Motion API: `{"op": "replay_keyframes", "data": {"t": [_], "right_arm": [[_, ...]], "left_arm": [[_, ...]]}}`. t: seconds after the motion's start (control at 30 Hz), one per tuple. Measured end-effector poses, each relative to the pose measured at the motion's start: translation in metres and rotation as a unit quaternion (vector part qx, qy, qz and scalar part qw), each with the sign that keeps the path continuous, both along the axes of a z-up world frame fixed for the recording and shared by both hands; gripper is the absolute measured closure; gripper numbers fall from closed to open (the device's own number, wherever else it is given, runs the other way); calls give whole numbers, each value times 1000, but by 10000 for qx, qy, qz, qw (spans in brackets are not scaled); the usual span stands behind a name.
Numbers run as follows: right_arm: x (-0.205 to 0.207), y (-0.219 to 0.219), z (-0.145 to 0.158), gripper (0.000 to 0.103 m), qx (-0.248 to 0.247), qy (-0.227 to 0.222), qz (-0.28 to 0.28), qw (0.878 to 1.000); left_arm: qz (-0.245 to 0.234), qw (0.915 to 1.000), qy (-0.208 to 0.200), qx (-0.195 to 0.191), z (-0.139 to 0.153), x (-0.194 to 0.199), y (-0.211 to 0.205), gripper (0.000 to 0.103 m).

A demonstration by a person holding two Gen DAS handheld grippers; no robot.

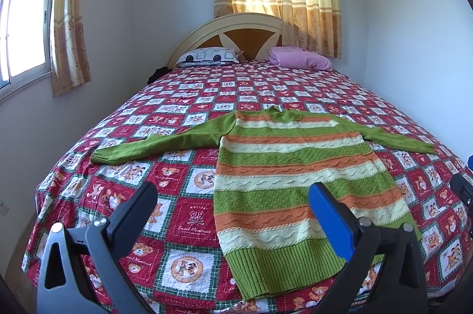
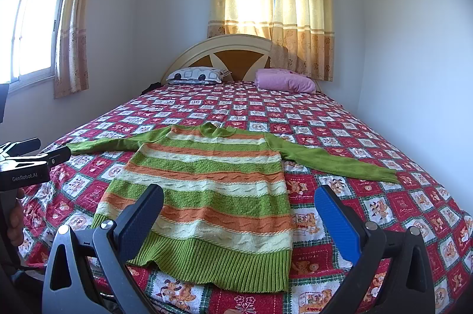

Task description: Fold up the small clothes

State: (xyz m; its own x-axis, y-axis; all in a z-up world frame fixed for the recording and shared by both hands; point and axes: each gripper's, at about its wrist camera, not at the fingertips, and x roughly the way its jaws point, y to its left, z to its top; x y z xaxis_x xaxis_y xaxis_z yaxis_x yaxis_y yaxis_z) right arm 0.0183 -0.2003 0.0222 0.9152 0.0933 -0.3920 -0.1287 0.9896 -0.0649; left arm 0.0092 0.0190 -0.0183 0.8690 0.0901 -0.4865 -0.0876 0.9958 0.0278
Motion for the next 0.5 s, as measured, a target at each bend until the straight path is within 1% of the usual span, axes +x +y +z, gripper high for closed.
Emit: {"op": "replay_keyframes", "data": {"t": [0.3,0.5], "right_arm": [[2,-1,-1,1,-16,23,-7,10000],[18,-15,-5,1,96,140,-121,9998]], "left_arm": [[6,10000,2,-11,-2,0,3,0],[1,10000,25,-6,-6,4,5,0]]}}
